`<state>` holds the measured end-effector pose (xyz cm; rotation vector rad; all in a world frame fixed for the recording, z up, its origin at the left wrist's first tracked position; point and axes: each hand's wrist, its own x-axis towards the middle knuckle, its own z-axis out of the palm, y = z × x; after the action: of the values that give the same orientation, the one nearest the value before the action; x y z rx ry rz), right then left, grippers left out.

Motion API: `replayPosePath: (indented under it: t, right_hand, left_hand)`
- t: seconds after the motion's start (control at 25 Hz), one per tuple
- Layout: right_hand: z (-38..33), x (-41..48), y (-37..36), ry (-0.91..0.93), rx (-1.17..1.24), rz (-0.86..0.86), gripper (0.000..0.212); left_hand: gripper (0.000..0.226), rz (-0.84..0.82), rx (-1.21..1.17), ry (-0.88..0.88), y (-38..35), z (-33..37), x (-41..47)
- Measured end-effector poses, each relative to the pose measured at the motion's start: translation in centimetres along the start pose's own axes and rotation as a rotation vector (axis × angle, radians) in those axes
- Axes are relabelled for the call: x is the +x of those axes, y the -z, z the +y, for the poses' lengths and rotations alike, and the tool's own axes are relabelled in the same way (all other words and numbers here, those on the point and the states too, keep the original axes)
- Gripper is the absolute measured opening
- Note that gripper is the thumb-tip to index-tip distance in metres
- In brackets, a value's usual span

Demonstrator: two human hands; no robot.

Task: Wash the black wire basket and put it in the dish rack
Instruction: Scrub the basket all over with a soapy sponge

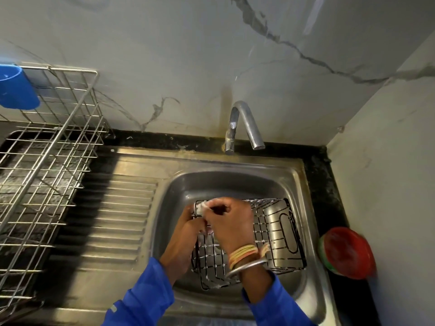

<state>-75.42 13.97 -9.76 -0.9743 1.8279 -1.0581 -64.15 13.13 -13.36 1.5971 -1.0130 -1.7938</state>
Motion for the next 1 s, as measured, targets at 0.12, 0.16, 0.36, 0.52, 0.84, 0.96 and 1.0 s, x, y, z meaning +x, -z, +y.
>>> replayPosePath:
  t: [0.12,0.16,0.36,0.52,0.84,0.96,1.0]
  right_hand:
    - [-0.1,0.4,0.9,0.053,0.125,0.060,0.009]
    - [0.5,1.1,2.3,0.070,0.106,0.111,0.014]
    - [2.7,3.2,5.3,0.148,-0.204,0.091,0.018]
    - [3.4,3.4,3.8,0.312,-0.672,0.150,0.033]
    - [0.3,-0.5,-1.5,0.602,-0.573,-0.081,0.041]
    - [1.5,0.0,-0.5,0.798,-0.653,-0.158,0.037]
    - [2.6,0.4,0.4,0.842,-0.624,-0.161,0.035]
  left_hand:
    - [0.048,0.019,-0.045,-0.018,0.1,0.0,0.1]
    - [0.055,0.029,-0.051,-0.011,0.5,0.0,0.3]
    - [0.060,0.065,-0.042,-0.070,1.1,-0.3,-0.2]
    - [0.063,0.069,-0.038,-0.156,0.7,-0.2,-0.5]
    - [0.049,0.011,-0.072,-0.332,0.4,-0.2,-0.9]
    - [0.051,0.028,-0.054,-0.382,0.8,-0.7,-1.1]
    - [0.058,0.016,-0.021,-0.396,1.0,-0.8,-1.2]
